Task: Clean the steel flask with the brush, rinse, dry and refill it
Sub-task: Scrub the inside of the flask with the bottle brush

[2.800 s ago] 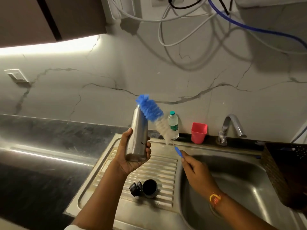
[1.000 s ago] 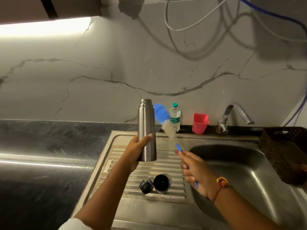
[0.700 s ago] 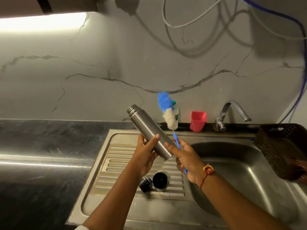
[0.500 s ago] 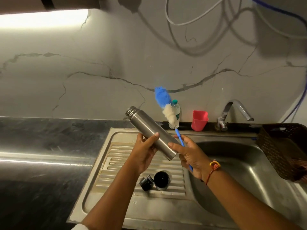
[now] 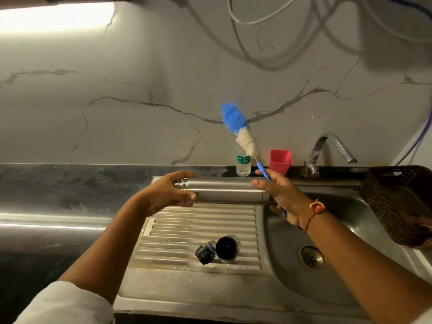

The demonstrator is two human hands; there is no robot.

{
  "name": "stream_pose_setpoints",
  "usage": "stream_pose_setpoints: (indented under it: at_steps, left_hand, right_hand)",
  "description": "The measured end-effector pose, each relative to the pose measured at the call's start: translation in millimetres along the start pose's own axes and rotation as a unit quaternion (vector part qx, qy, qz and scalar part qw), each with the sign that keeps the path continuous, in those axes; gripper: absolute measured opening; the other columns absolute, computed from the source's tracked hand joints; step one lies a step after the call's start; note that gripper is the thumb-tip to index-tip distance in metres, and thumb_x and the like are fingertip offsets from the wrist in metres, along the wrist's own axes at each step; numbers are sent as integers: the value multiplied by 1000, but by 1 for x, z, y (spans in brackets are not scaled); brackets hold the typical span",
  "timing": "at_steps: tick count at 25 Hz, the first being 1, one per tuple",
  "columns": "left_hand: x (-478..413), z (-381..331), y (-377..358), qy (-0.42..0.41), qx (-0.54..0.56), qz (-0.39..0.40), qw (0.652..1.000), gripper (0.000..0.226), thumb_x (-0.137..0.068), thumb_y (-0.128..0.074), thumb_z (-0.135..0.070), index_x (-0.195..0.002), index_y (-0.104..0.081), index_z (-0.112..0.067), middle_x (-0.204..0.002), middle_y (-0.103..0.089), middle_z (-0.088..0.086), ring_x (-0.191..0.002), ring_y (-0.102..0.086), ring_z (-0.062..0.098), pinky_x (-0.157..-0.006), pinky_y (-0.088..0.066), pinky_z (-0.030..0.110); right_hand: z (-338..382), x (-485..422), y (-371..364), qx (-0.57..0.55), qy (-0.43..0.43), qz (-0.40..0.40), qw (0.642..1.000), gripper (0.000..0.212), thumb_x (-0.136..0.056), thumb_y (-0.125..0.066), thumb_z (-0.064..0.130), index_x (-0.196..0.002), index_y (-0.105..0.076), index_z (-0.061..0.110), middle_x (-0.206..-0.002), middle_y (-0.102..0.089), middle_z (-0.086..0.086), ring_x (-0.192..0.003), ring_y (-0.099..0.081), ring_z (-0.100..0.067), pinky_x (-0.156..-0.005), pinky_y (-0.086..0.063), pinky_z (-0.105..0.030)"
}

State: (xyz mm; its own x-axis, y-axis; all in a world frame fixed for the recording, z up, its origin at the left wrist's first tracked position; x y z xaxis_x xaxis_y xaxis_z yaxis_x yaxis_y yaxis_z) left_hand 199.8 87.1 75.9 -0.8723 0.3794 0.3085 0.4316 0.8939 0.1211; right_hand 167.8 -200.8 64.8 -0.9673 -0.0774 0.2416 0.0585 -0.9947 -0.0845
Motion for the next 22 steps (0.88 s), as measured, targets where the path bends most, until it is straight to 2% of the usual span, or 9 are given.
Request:
stream_pose_setpoints:
  at_steps: [2,4,6,8,10,12,14,17,22]
  left_hand:
    - [-1,5,0,-26,43,-63,997,68,-65,-88,-19,-127,-62,-15,-126,-61,18,-103,-72,31,-82,-63,39]
    - [-3,15,-3,-51,99,-117,987,67,-66,-90,-21,-126,-63,-11,-127,-60,21,-105,-72,33,-84,-62,42]
    - [0,21,-4,-54,129,-180,974,64,-68,-90,-21,-124,-62,-11,-126,-58,19,-107,-70,35,-87,-62,44]
    - [3,22,-6,-58,137,-237,960,61,-71,-89,-21,-124,-60,-11,-122,-56,15,-107,-69,33,-88,-62,45]
    - [5,22,-8,-63,151,-298,941,59,-74,-88,-27,-123,-61,-10,-120,-57,14,-104,-69,32,-84,-63,44]
    - [5,22,-7,-63,191,-370,907,48,-79,-83,-38,-114,-66,-10,-118,-60,16,-102,-70,33,-78,-65,44]
    - [5,20,-10,-64,204,-419,882,39,-87,-76,-44,-106,-67,-11,-112,-62,16,-98,-70,32,-74,-65,46]
    - [3,12,-30,-86,147,-444,880,30,-95,-68,-45,-101,-68,-16,-108,-65,15,-92,-73,30,-69,-65,45]
    - [16,10,-27,-79,180,-511,837,21,-104,-57,-35,-98,-65,-17,-108,-64,15,-92,-71,29,-63,-64,37]
  right_hand:
    - [6,-3,2,10,16,-44,999,53,-71,-79,51,-120,-65,34,-85,-56,-7,-52,-36,-10,-43,-31,-25]
    - [17,-2,9,114,68,-111,985,45,-84,-66,55,-121,-66,30,-71,-52,1,-52,-39,-7,-47,-32,-23]
    - [24,5,14,217,123,-163,954,38,-97,-53,47,-127,-62,27,-69,-58,7,-52,-49,-3,-49,-36,-19]
    - [20,22,8,229,144,-132,954,30,-103,-48,33,-132,-55,29,-73,-64,1,-53,-55,1,-48,-40,-14]
    - [8,48,-3,242,160,-74,954,29,-103,-48,26,-131,-54,31,-68,-61,0,-55,-56,-2,-50,-46,-18]
    - [-8,71,-11,301,153,-40,940,32,-102,-49,30,-132,-49,41,-69,-63,0,-59,-59,-4,-53,-49,-26]
    - [-19,77,-18,352,133,-20,926,35,-102,-48,33,-134,-43,45,-66,-60,1,-55,-56,-3,-50,-44,-22]
    - [-12,59,-21,373,140,-9,917,39,-104,-46,32,-143,-48,33,-62,-57,3,-48,-49,-5,-44,-35,-19]
    - [-14,63,4,428,115,-5,896,40,-103,-46,36,-143,-50,32,-82,-71,0,-63,-61,-11,-58,-48,-31]
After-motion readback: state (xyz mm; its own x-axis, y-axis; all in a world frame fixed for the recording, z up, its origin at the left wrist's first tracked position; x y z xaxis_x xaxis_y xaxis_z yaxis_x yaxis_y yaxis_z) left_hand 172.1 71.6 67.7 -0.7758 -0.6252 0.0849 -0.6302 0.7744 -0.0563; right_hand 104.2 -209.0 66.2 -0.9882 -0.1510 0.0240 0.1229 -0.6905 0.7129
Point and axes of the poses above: each hand's wrist, its own x-axis away from the middle knuckle, its own y-axis out of the back of the hand, z = x × y, the point moved 8 cm from there along -x, towards the middle knuckle
